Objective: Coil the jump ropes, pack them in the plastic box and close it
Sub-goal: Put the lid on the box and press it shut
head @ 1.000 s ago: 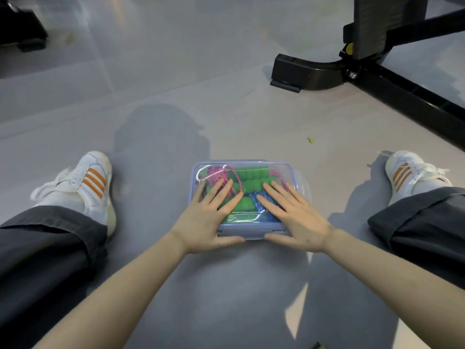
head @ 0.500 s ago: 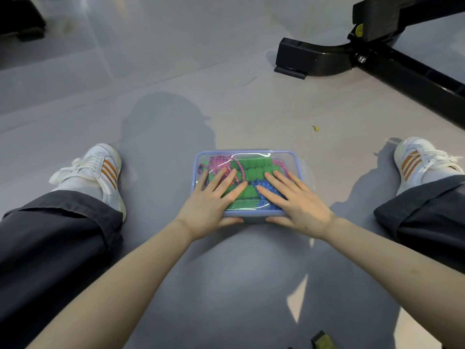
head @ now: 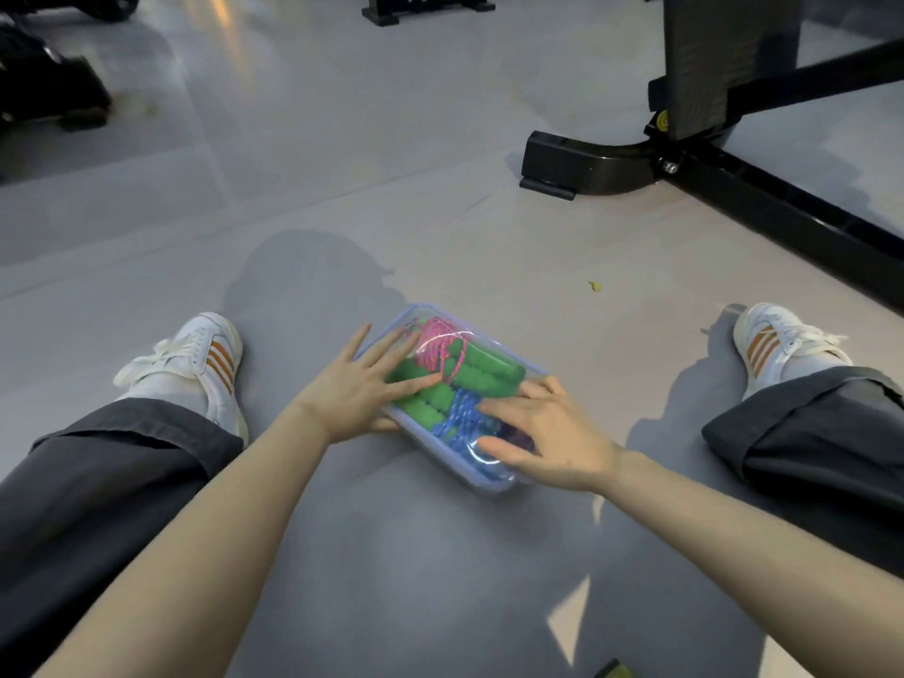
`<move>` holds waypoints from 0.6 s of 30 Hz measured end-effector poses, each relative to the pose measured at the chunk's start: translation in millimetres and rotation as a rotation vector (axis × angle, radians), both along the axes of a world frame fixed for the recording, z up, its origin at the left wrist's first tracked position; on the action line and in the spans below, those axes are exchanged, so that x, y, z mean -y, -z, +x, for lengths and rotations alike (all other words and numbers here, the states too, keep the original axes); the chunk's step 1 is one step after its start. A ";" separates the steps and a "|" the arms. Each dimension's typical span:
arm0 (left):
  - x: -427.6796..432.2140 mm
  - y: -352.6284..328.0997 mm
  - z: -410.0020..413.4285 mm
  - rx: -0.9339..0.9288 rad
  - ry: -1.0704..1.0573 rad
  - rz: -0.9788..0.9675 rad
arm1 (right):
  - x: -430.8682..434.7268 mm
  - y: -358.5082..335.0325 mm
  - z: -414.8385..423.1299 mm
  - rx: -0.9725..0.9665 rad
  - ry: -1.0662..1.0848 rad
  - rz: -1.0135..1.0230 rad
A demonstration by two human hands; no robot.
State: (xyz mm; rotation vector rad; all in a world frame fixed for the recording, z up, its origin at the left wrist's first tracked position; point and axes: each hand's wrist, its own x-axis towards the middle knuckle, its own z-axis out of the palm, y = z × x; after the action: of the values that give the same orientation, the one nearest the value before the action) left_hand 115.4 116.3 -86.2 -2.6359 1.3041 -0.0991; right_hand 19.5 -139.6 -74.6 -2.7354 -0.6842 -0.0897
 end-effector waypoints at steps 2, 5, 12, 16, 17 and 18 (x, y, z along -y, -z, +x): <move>8.4 -17.3 -10.7 -0.064 -0.122 0.034 | -5.1 -9.4 10.9 -0.046 -0.012 0.077; 61.3 -29.9 -49.9 -0.282 -0.604 -0.104 | -2.6 0.1 28.6 -0.184 0.087 0.010; 112.3 22.3 -95.2 -0.418 -0.806 -0.608 | 4.7 16.9 20.3 -0.224 0.246 -0.067; 86.5 29.7 -72.3 -0.440 -0.498 -0.533 | 24.0 11.1 -6.0 -0.092 0.260 -0.144; 80.2 26.5 -64.9 -0.431 -0.406 -0.456 | 29.8 11.5 -12.2 -0.048 0.235 -0.187; 75.4 21.7 -57.3 -0.386 -0.325 -0.365 | 34.6 12.1 -17.7 -0.022 0.212 -0.218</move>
State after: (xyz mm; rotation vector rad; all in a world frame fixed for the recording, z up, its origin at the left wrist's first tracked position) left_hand 58.1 41.0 -107.9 -3.2698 1.0056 0.2570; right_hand 1.8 -174.2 -86.7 -3.0066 -0.4172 -0.0351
